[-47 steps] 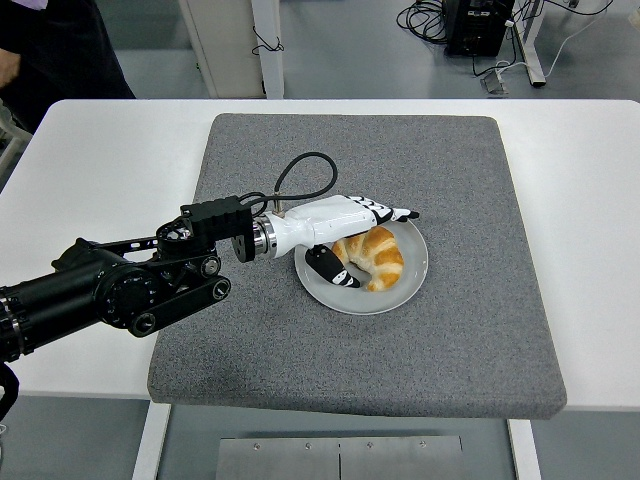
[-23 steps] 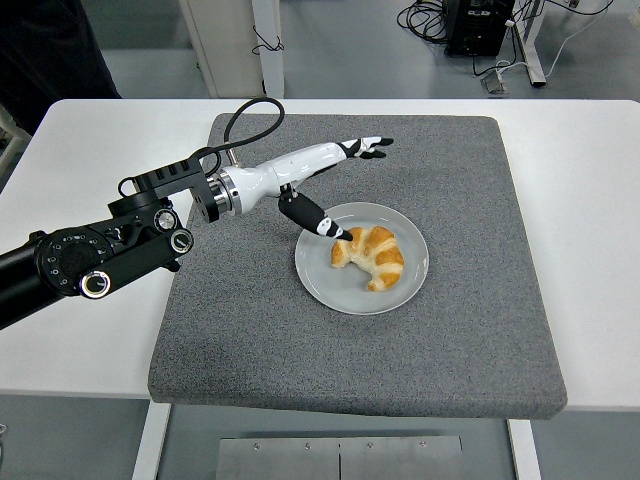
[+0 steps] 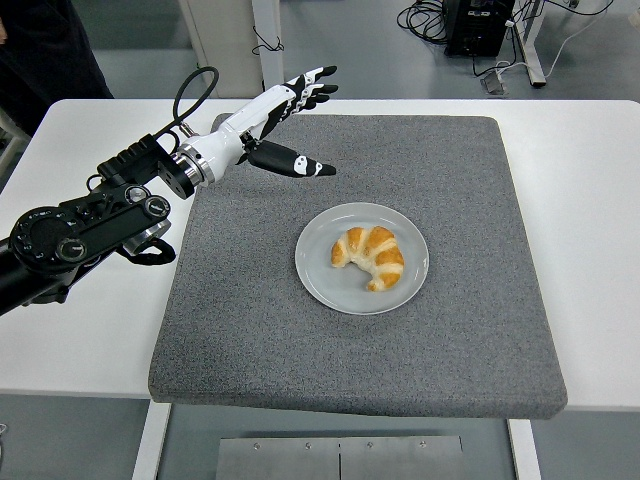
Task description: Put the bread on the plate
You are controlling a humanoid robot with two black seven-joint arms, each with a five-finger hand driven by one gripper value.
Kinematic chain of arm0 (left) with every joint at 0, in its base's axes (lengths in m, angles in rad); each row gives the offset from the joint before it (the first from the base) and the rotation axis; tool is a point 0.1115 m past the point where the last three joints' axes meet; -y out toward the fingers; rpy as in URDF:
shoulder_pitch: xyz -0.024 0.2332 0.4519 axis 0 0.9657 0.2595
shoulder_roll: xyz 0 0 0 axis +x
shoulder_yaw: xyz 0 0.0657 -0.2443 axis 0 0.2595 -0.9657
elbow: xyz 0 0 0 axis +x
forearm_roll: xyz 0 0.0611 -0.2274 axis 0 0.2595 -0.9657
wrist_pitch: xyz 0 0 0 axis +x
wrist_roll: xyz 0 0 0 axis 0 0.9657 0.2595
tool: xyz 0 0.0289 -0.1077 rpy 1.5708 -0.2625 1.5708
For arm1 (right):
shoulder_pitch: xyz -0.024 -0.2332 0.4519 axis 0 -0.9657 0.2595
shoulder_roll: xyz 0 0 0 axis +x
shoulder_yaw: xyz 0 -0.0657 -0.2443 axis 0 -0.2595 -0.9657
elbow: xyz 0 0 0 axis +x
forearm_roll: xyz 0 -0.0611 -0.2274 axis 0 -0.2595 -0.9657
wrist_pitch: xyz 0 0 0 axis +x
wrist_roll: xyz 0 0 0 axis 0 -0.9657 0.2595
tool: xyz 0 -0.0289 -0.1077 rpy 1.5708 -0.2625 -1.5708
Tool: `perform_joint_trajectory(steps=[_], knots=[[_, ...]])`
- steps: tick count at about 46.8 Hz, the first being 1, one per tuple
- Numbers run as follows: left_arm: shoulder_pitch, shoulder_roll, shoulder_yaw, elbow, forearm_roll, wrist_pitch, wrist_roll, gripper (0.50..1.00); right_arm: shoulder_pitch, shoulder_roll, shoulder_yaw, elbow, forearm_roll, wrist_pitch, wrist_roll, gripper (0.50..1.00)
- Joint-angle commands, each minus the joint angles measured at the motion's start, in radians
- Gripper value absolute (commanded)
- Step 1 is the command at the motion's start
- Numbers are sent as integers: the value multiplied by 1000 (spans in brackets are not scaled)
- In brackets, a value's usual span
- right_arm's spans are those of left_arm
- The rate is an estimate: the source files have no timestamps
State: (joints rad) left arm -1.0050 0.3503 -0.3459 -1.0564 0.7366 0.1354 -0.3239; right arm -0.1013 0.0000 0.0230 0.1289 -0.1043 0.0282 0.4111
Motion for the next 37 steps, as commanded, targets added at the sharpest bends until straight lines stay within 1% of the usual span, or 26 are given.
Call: perform_joint_trajectory(steps=[1, 4, 9, 12, 14, 20, 28, 33, 37], knots=[[5, -10, -33, 18, -98, 58, 0, 968, 0, 0, 0, 0, 0, -1, 0, 1000], [5, -31, -39, 42, -143, 78, -3, 968, 0, 0, 0, 0, 0, -1, 0, 1000], [5, -82, -45, 96, -200, 90, -44, 966, 0, 0, 0, 0, 0, -1, 0, 1000], [6, -106, -65, 144, -261, 115, -58, 966, 0, 0, 0, 0, 0, 1, 0, 1000], [6, -125, -85, 189, -305, 121, -61, 966, 0, 0, 0, 0, 0, -1, 0, 1000], [6, -194, -133, 312, -407, 119, -67, 966, 0, 0, 0, 0, 0, -1, 0, 1000], [20, -249, -153, 391, -441, 116, -121, 966, 0, 0, 0, 0, 0, -1, 0, 1000], [23, -303, -156, 443, -462, 115, -158, 966, 0, 0, 0, 0, 0, -1, 0, 1000], [23, -340, -159, 486, -483, 113, -167, 965, 0, 0, 0, 0, 0, -1, 0, 1000]])
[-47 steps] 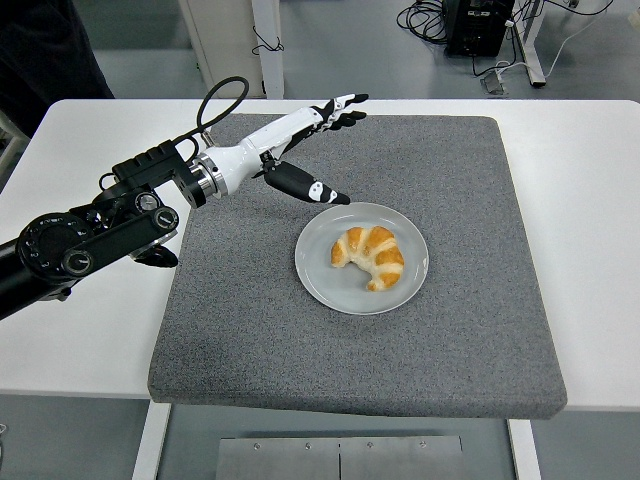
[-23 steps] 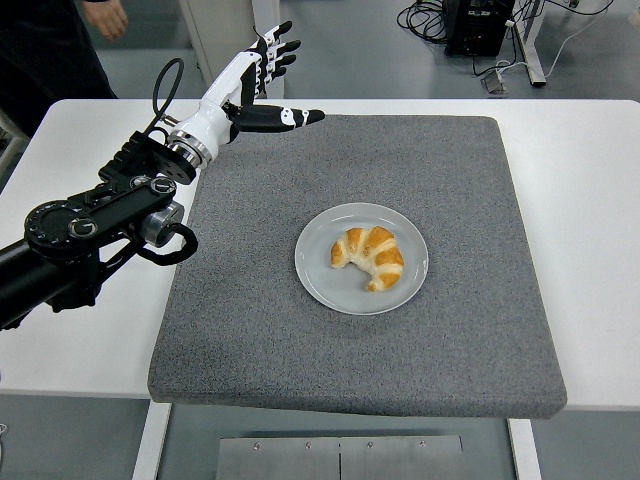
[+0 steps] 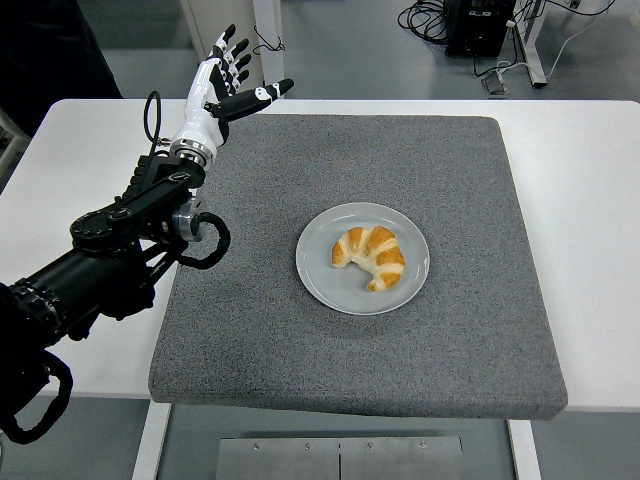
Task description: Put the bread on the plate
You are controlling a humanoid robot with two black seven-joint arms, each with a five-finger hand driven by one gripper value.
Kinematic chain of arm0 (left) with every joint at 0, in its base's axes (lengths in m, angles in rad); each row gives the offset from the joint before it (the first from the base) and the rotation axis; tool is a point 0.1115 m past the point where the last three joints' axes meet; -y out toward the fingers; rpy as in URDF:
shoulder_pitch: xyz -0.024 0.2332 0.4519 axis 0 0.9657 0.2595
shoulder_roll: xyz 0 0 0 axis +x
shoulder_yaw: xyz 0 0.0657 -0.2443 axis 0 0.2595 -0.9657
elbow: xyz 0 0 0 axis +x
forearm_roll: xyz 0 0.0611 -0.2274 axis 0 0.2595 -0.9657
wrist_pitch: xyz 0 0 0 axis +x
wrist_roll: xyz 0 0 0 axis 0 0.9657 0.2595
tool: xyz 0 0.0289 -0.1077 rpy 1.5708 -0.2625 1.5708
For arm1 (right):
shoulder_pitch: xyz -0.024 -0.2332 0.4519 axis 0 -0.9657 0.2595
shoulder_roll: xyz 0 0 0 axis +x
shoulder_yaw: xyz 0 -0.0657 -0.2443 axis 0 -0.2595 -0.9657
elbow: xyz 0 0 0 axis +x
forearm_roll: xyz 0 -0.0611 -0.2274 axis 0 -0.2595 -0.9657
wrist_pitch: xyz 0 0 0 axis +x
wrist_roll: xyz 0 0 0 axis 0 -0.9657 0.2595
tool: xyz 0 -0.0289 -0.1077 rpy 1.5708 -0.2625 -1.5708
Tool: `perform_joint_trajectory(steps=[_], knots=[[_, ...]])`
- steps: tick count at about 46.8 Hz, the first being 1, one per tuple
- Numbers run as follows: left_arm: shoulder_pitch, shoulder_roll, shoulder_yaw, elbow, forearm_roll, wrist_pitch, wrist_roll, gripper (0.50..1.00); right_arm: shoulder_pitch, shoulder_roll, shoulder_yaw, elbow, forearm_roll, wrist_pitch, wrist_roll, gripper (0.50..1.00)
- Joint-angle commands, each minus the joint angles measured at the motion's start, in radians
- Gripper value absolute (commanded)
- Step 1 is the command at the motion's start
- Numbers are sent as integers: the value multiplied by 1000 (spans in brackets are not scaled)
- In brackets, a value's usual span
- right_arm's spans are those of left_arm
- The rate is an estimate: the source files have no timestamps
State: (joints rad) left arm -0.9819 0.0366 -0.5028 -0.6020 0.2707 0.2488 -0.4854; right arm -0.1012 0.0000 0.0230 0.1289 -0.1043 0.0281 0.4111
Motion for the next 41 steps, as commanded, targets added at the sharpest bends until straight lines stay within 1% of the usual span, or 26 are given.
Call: perform_joint_trajectory(steps=[1, 5, 7, 11, 14, 23, 28, 30, 37, 41], knots=[[0, -35, -2, 42, -28, -2, -7, 965, 0, 0, 0, 0, 0, 1, 0, 1000], [0, -37, -10, 74, -91, -19, -7, 963, 0, 0, 0, 0, 0, -1, 0, 1000], [0, -37, -23, 88, -129, -45, -5, 963, 0, 0, 0, 0, 0, 1, 0, 1000], [0, -37, -52, 106, -197, -115, -4, 961, 0, 0, 0, 0, 0, 1, 0, 1000], [0, -37, -68, 122, -228, -143, -4, 960, 0, 0, 0, 0, 0, 1, 0, 1000], [-1, -37, -118, 139, -242, -160, -4, 949, 0, 0, 0, 2, 0, 1, 0, 1000], [0, -37, -195, 139, -257, -200, -4, 943, 8, 0, 0, 5, 0, 3, 0, 1000], [2, -37, -214, 140, -269, -207, -2, 945, 11, 0, 0, 8, 0, 3, 0, 1000], [3, -37, -218, 154, -274, -210, -2, 946, 17, 0, 2, 11, 0, 3, 0, 1000], [3, -37, -214, 154, -272, -223, -1, 946, 17, 0, 2, 9, 0, 3, 0, 1000]])
